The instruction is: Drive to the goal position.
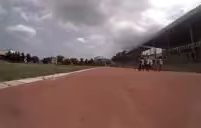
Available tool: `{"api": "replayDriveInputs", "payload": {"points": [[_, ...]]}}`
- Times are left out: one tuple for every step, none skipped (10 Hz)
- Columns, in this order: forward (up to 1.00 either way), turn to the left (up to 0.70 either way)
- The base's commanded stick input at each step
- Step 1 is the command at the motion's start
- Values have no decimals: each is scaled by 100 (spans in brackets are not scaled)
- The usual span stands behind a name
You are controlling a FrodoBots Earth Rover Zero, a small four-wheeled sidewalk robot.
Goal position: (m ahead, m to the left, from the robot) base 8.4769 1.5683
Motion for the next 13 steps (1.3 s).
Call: {"api": "replayDriveInputs", "payload": {"points": [[45, 0], [45, 0], [45, 0], [45, 0], [45, 0], [45, 0], [45, 0], [45, 0], [45, 0], [45, 0], [45, 0], [45, 0], [45, 0]]}}
